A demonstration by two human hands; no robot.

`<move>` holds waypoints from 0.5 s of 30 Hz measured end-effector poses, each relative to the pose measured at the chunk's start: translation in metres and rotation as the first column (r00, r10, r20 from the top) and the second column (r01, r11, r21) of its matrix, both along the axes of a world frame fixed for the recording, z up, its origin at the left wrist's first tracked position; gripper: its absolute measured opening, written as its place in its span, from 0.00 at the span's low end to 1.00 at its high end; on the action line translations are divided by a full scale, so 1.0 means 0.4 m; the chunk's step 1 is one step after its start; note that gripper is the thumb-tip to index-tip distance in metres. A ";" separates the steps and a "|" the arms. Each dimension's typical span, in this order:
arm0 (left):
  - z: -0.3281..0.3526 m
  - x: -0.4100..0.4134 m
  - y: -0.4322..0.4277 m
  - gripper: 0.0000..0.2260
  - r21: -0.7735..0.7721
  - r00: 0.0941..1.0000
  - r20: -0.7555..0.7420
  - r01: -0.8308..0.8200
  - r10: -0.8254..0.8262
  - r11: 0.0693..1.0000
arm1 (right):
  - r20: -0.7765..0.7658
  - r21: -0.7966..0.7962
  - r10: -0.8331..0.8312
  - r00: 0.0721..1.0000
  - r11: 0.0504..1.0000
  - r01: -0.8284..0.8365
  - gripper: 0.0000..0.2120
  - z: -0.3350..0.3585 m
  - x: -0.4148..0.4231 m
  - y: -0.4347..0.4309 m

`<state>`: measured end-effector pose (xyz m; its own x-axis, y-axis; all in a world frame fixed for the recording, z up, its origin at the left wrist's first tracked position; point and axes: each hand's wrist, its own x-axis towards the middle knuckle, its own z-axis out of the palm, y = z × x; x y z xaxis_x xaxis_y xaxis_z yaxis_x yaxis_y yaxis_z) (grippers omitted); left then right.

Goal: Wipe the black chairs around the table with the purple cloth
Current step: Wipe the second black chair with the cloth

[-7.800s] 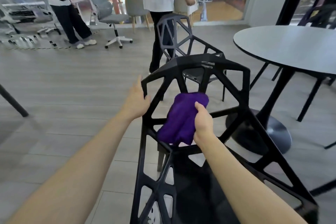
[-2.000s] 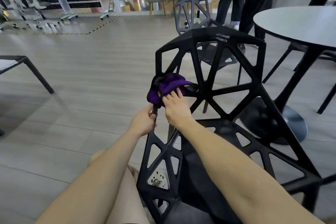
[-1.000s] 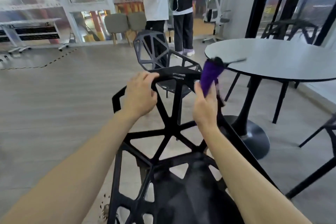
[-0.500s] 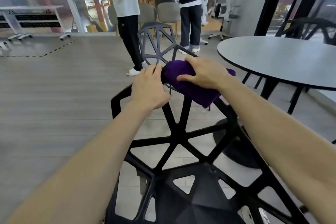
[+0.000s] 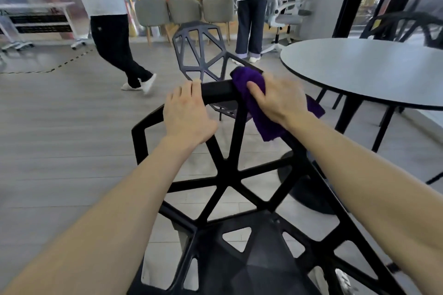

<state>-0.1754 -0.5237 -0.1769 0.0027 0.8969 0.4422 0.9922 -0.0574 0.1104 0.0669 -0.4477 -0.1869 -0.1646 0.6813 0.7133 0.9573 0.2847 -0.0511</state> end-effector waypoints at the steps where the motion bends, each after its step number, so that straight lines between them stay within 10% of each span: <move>1: 0.000 0.003 -0.003 0.41 -0.002 1.000 -0.002 -0.002 0.002 1.000 | 0.015 0.018 0.000 1.000 1.000 0.000 0.28 0.000 -0.053 0.010; 15: -0.033 0.009 -0.007 0.45 0.097 0.990 -0.118 -0.063 0.074 0.993 | 0.014 0.093 -0.087 0.996 0.992 0.086 0.30 -0.072 -0.140 -0.003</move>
<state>-0.1717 -0.5266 -0.1900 0.0009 0.8521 0.5235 0.9999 0.0070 -0.0131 0.0108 -0.4490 -0.2155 -0.1210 0.6248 0.7713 0.9790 0.2034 -0.0112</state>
